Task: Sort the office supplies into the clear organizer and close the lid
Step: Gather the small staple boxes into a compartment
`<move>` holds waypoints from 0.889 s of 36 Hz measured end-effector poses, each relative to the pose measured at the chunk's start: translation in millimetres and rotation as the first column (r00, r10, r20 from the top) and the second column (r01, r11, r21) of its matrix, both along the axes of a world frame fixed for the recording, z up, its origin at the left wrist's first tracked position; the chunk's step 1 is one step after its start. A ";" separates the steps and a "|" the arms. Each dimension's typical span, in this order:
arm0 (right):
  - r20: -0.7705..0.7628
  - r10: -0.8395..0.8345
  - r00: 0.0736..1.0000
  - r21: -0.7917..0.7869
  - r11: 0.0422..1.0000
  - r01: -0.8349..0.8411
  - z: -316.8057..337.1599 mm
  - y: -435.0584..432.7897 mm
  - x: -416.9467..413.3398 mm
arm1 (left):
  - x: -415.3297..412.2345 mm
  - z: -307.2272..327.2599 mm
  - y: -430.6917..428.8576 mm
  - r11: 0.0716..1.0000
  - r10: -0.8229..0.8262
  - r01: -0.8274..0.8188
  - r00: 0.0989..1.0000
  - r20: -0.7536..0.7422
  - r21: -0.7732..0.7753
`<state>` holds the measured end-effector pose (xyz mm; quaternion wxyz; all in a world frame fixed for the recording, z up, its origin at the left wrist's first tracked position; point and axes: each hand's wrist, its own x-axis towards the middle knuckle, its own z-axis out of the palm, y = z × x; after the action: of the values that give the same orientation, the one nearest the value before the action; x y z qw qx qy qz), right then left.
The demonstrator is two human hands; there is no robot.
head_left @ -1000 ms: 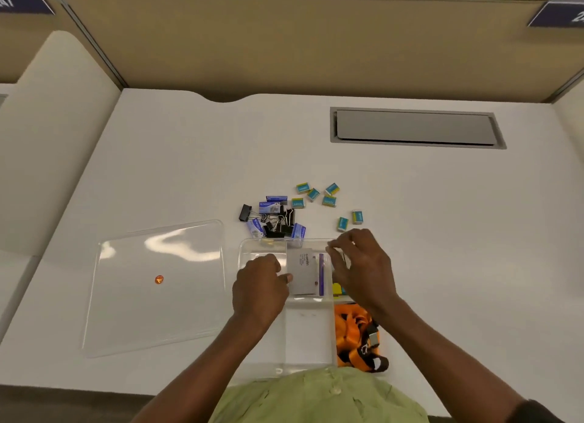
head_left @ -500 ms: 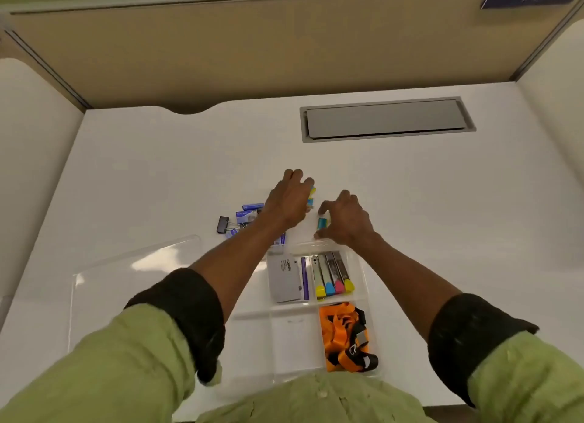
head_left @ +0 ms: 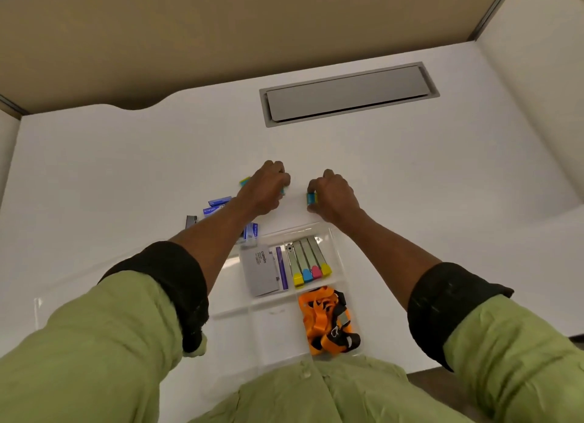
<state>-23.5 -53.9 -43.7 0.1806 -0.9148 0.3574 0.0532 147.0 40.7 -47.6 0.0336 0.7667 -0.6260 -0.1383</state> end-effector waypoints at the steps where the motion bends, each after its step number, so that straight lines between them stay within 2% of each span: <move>1: -0.001 -0.005 1.000 0.003 1.000 0.005 1.1 -1.9 -2.0 | -0.6 -0.5 -0.3 1.000 0.002 -0.002 1.000 -0.012 -0.011; 11: -0.018 -0.039 0.999 -0.006 0.999 0.039 3.0 -16.5 -20.5 | -18.3 17.8 10.1 0.960 0.108 -0.147 0.980 -0.170 -0.238; 17: 0.015 -0.085 0.996 -0.031 0.996 0.086 -1.8 -14.6 -34.5 | -54.8 56.2 71.5 0.906 0.132 -0.239 0.944 -0.303 -0.349; 21: 0.012 -0.086 0.996 -0.049 0.995 0.086 -4.6 -11.8 -41.9 | -95.1 75.8 141.7 0.923 0.132 -0.244 0.926 -0.352 -0.296; 27: -0.023 -0.096 0.995 -0.046 0.994 0.095 1.3 -13.1 -42.8 | -150.7 71.4 218.8 0.984 0.078 -0.132 0.923 -0.378 -0.118; 30: -0.023 -0.068 0.997 -0.040 0.997 0.067 2.7 -6.4 -37.0 | -166.9 61.5 240.9 0.996 0.037 -0.059 0.956 -0.290 -0.069; 32: -0.044 -0.076 0.996 -0.049 0.996 0.074 2.8 -10.6 -39.3 | -171.8 55.7 237.6 1.000 0.005 0.000 0.977 -0.215 0.024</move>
<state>-62.8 -64.5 -40.9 0.1524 -0.9033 0.3968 0.0588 -24.8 278.3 8.2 0.0921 0.7485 -0.6160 -0.2277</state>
